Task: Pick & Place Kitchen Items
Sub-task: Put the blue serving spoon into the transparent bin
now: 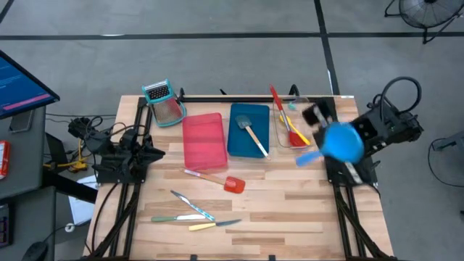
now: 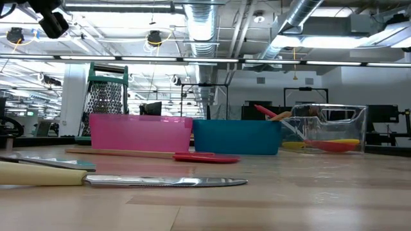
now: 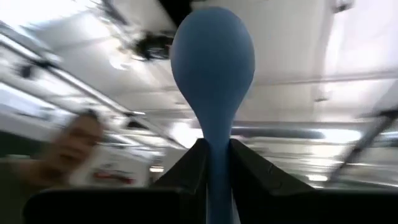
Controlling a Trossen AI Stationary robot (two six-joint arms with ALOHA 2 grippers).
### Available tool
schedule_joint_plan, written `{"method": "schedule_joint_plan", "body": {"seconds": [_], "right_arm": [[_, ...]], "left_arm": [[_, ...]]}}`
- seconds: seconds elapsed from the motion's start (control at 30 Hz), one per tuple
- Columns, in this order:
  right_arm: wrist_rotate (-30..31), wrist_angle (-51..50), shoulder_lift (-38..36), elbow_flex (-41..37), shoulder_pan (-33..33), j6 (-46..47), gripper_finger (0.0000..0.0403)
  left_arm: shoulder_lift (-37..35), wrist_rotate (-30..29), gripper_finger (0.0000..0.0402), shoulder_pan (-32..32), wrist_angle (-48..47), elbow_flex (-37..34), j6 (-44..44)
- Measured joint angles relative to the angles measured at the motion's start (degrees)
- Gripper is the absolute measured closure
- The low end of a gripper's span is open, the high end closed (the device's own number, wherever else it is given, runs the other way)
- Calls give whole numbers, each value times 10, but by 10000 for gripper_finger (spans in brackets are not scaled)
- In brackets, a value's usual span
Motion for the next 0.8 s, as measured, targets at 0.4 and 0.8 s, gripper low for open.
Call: {"method": "schedule_joint_plan", "body": {"seconds": [0.4,0.8], "right_arm": [[36,-88,1,0,26,105,349],[381,-177,27,0,27,105,349]], "left_arm": [[0,18,325,0,8,0,1],[0,33,325,0,31,0,-14]]}}
